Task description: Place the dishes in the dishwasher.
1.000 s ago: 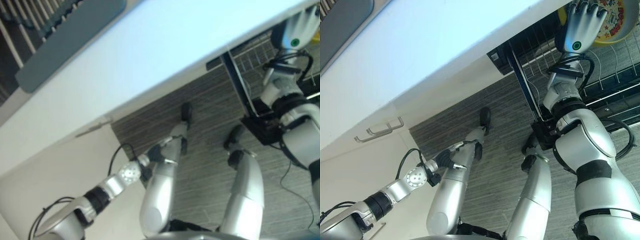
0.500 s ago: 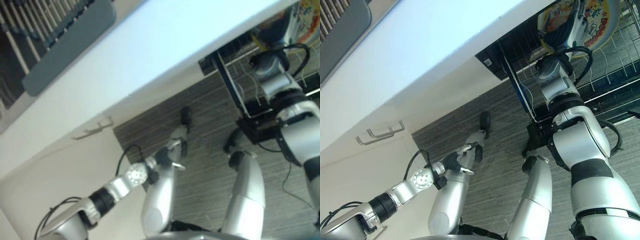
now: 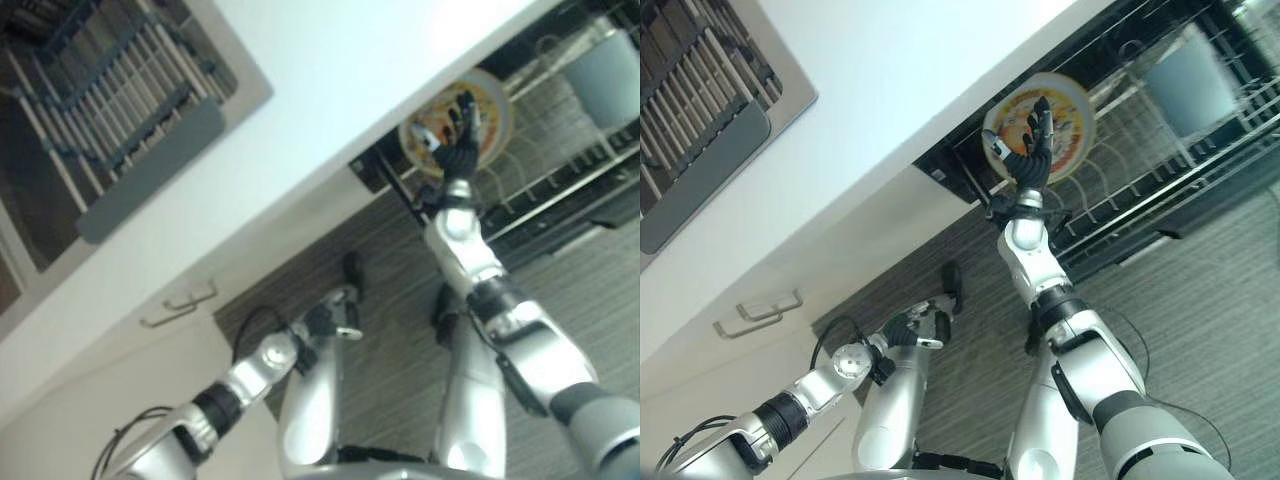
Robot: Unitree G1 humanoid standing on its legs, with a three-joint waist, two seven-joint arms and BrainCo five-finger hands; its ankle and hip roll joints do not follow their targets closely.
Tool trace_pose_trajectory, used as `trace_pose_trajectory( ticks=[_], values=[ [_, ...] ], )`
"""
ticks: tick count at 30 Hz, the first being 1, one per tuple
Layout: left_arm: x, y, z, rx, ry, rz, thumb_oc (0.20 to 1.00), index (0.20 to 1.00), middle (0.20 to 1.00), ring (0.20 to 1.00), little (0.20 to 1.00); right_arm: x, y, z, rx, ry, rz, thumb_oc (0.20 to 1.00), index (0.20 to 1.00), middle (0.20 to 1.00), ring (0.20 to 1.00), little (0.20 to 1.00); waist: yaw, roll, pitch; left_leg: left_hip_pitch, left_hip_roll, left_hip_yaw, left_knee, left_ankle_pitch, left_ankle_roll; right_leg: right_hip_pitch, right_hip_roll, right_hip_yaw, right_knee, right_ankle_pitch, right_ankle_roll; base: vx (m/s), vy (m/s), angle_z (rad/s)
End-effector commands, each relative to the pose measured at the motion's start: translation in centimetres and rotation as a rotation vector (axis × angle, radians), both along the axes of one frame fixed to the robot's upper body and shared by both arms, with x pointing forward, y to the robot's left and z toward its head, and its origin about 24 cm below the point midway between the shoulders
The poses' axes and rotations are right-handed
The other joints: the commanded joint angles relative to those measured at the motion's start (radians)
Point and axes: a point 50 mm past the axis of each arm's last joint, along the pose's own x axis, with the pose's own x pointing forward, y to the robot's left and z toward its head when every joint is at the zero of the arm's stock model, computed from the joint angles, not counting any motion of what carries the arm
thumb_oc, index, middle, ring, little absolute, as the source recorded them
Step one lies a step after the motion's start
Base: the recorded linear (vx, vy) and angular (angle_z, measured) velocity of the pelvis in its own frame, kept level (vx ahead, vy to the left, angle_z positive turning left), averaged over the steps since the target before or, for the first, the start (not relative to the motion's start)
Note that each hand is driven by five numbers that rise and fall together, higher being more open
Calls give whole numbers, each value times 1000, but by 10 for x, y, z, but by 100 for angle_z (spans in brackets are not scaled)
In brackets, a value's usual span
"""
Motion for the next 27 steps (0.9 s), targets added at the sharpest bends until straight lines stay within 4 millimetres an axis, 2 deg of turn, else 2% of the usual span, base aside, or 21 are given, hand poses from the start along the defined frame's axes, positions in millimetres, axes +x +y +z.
trace_pose_trajectory(
  ticks=[1,6,9,12,14,16,20,23,27],
  values=[
    [-25,-21,-19,-81,119,-40,1000,1000,1000,1000,1000,-7,-1,31,-88,-182,-93,1000,1000,1000,1000,1000,19,26,19,82,21,30,-11,-71,-21,52,31,-31,31,-17,2,72,29,-24],
    [-34,-16,-37,-81,187,3,1000,1000,1000,1000,1000,-14,1,22,-130,-184,-139,1000,1000,1000,1000,1000,-4,3,19,178,30,36,-26,-81,-20,141,36,-22,11,-24,-1,52,-2,-10],
    [-41,-6,-49,-86,222,77,1000,1000,1000,1000,1000,-19,-5,8,-105,-140,-146,1000,1000,1000,1000,1000,-22,-18,19,277,29,36,-66,-75,-23,235,40,-22,-37,-16,3,58,-24,-2],
    [-49,14,-65,-29,247,268,1000,1000,1000,1000,1000,-35,-7,-1,-45,-167,-88,1000,1000,1000,1000,1000,-45,-48,14,395,42,51,-142,-36,-23,349,49,-25,-128,24,0,10,-34,-11],
    [-56,20,-72,28,270,256,1000,1000,1000,1000,1000,-44,-9,-9,-68,-160,-65,1000,1000,1000,1000,1000,-58,-68,-24,429,49,58,-170,-32,-27,385,53,-23,-169,32,3,131,-62,-14],
    [-76,26,-87,132,355,256,1000,1000,1000,1000,1000,-55,-30,-30,-102,-88,-16,1000,1000,1000,1000,1000,-87,-95,-87,492,57,80,-215,-34,-30,450,63,-20,-239,46,11,157,-66,-9],
    [-106,44,-103,199,533,369,1000,1000,1000,1000,1000,-74,-62,-60,-80,32,6,1000,1000,1000,1000,1000,-121,-122,-192,604,61,106,-304,-23,-37,559,79,-15,-349,74,29,174,-55,-18],
    [-147,53,-118,199,732,463,1000,1000,1000,1000,1000,-91,-107,-83,-50,104,-128,1000,1000,1000,1000,1000,-144,-136,-296,691,64,118,-392,9,-54,637,98,-15,-442,115,48,243,-127,-12],
    [-173,61,-124,194,859,456,1000,1000,1000,1000,1000,-108,-156,-110,85,228,-331,1000,1000,1000,1000,1000,-167,-136,-355,743,69,135,-421,-5,-56,679,110,-14,-470,109,45,137,-88,-6]
  ],
)
